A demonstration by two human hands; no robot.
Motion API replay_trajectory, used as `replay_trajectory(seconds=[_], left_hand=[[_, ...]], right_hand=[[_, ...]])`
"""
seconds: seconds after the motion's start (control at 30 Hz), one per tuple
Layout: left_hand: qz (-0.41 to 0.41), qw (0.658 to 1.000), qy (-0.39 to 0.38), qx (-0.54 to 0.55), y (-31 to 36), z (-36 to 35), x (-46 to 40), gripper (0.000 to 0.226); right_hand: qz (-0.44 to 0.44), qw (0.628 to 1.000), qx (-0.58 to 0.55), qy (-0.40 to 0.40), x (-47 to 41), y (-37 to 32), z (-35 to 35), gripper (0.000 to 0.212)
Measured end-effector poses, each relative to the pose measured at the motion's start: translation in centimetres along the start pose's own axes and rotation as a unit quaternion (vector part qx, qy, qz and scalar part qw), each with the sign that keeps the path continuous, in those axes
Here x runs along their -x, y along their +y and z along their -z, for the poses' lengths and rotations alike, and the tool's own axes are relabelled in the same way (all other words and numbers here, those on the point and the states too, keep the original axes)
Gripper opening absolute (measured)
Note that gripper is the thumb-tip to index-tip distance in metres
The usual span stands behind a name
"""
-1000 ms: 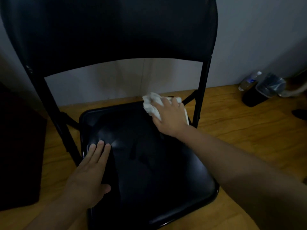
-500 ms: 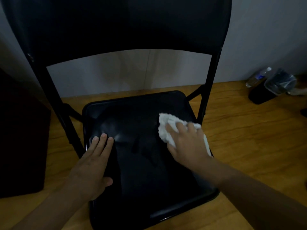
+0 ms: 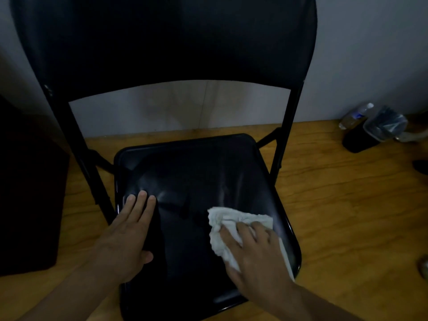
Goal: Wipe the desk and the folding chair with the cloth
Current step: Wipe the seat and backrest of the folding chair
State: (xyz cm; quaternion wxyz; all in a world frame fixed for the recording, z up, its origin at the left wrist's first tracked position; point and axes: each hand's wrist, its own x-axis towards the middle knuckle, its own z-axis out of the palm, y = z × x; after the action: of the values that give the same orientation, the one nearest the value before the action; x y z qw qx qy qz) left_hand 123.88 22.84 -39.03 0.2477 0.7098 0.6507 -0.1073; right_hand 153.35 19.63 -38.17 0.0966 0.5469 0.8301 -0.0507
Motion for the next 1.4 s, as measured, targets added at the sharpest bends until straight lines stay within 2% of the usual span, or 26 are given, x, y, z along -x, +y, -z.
replay_trajectory(seconds=[0.13, 0.23, 0.37, 0.47, 0.57, 0.67, 0.77, 0.83, 1.0, 1.1, 1.17, 1.27, 1.4], left_hand=[[0.000, 1.000, 0.000, 0.004, -0.1, -0.3, 0.1, 0.127], [0.002, 1.000, 0.003, 0.015, -0.3, -0.3, 0.1, 0.127], [-0.004, 1.000, 0.013, 0.014, -0.4, -0.2, 0.1, 0.128], [-0.004, 1.000, 0.011, 0.015, -0.3, 0.1, 0.3, 0.127], [-0.004, 1.000, 0.002, 0.020, -0.2, 0.7, 0.5, 0.127], [-0.007, 0.999, 0.001, 0.037, -0.1, 1.0, 0.8, 0.127], [-0.002, 0.998, 0.000, 0.062, 0.1, 1.1, 1.0, 0.131], [0.004, 0.997, 0.008, 0.074, 0.1, 1.0, 1.0, 0.137], [0.044, 0.996, 0.035, 0.064, 0.3, -0.2, 1.3, 0.133], [0.063, 0.996, 0.043, 0.042, 0.8, -0.6, 1.4, 0.130], [0.067, 0.997, 0.043, 0.019, 1.0, -0.7, 1.3, 0.129], [0.070, 0.997, 0.043, 0.015, 0.8, -0.2, 1.0, 0.129], [0.035, 0.998, -0.002, 0.054, -0.8, 1.0, 1.6, 0.127]], right_hand=[[0.034, 0.999, -0.008, 0.013, -3.3, -0.1, 0.0, 0.066], [0.015, 0.999, -0.008, 0.034, -10.4, -0.3, 0.5, 0.066], [0.003, 0.999, -0.042, 0.018, -16.7, -1.5, 0.8, 0.067], [0.026, 0.999, -0.024, 0.025, -14.6, -2.3, 0.3, 0.069], [0.104, 0.994, -0.011, 0.040, -8.6, -3.7, -1.3, 0.067], [0.175, 0.984, 0.000, 0.025, -2.3, -5.5, -3.0, 0.072], [0.200, 0.980, 0.003, 0.013, -0.3, -6.6, -3.4, 0.072], [0.187, 0.982, 0.001, 0.011, -2.5, -7.0, -2.6, 0.074], [0.077, 0.997, -0.011, 0.011, -14.6, -8.1, 0.5, 0.073], [0.059, 0.998, -0.010, 0.016, -21.5, -8.3, 2.4, 0.071], [0.037, 0.999, -0.013, -0.011, -24.4, -8.6, 3.1, 0.070], [0.020, 1.000, -0.015, -0.008, -24.9, -8.6, 3.2, 0.067], [0.081, 0.996, -0.020, 0.034, -17.0, -8.4, 1.6, 0.067]])
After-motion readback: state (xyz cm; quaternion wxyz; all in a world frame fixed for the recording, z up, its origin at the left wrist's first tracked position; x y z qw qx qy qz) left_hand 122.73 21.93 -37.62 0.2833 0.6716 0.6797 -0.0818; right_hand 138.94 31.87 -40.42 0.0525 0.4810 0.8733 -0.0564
